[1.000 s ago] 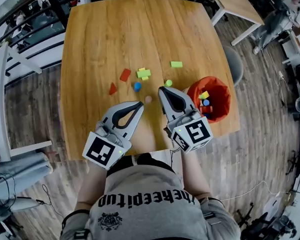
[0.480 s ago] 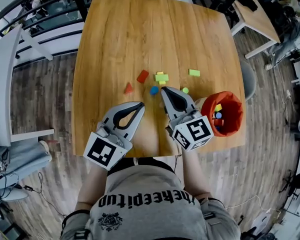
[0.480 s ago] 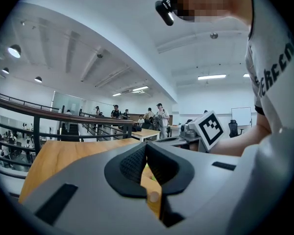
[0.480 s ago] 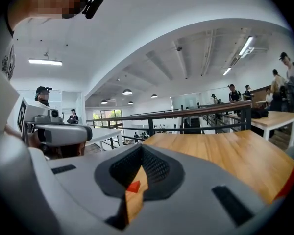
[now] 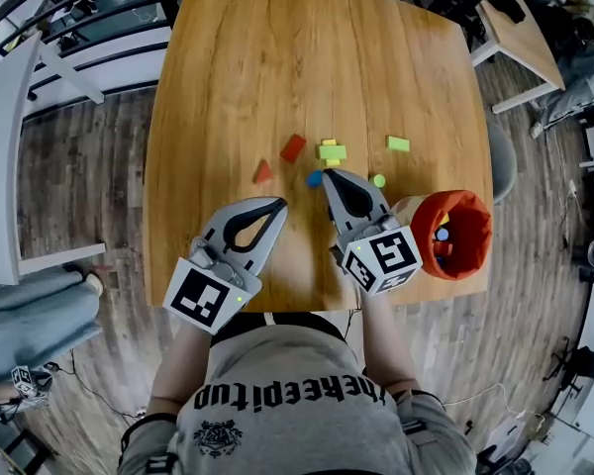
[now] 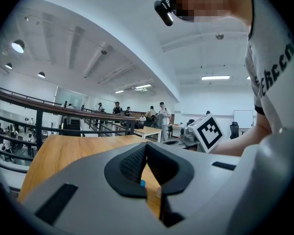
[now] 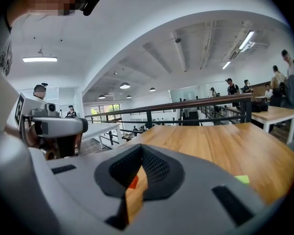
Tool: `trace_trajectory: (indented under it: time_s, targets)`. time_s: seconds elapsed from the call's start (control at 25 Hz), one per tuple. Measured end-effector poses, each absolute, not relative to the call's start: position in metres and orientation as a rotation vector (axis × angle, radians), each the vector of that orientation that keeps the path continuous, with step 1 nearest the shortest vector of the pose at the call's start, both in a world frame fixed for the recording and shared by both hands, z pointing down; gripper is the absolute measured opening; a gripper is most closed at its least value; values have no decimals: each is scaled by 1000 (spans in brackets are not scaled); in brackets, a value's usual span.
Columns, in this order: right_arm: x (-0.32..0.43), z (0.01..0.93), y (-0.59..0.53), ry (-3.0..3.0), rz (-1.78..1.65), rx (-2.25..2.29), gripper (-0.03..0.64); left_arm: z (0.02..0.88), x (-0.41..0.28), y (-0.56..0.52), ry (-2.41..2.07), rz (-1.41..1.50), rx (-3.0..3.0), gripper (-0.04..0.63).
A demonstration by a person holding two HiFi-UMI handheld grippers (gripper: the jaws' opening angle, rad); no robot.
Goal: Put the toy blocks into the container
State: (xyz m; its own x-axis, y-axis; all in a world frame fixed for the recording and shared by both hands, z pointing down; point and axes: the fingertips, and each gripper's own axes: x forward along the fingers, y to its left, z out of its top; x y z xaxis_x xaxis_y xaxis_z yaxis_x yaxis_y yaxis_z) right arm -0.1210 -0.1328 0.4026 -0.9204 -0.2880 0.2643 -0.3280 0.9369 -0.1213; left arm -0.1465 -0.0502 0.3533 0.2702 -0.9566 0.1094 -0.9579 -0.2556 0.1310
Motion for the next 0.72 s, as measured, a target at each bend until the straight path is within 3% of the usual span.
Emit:
trace_trajectory:
  time_s: [0.72]
  targets:
    - [-117,473,-155,-2648,291,533,27,376,-157,-69,-1721,2,2351,14]
